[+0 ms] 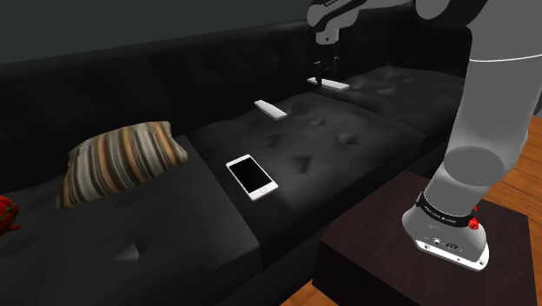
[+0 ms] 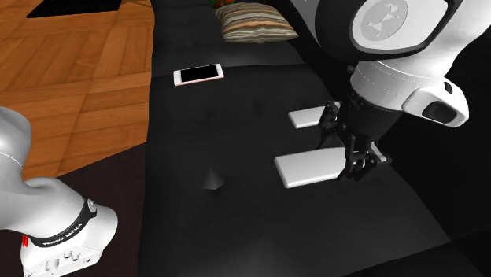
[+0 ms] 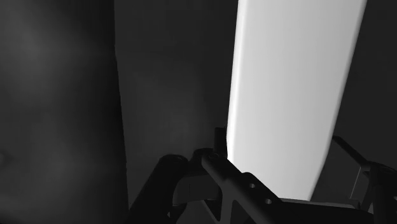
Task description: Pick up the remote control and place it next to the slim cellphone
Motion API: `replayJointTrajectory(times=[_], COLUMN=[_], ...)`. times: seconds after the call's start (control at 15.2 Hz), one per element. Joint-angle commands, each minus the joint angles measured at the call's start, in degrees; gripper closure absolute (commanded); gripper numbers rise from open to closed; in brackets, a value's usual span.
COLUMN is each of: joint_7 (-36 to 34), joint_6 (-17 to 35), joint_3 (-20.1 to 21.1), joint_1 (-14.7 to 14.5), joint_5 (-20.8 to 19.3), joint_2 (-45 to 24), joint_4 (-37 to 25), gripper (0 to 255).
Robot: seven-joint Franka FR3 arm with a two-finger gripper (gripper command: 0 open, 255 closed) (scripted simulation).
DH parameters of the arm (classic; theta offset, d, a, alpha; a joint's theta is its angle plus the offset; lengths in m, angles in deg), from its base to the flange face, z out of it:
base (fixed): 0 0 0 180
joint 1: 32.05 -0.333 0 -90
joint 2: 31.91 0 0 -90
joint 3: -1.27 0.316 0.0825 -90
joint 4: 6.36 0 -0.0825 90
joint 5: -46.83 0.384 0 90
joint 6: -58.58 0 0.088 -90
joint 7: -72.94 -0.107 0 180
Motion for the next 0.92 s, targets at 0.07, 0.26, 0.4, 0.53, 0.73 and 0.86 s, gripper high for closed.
replayJointTrajectory(times=[0.07,0.26,0.4,0.53,0.73,0.86], joint_7=[-3.2,-6.8,-9.3,-11.8,-15.6,-18.2], joint_6=[2.4,3.6,4.2,4.7,5.0,5.0], joint_3=[0.7,1.8,2.8,3.9,5.8,7.3], joint_1=[-2.4,-4.4,-5.6,-6.7,-8.2,-9.2], joint_5=[-1.7,-3.2,-3.9,-4.6,-5.1,-5.2], joint_2=[6.2,11.7,15.2,18.5,23.3,26.2], joint_4=[8.3,14.9,18.8,22.5,27.5,30.5], gripper=[255,255,255,255,255,255])
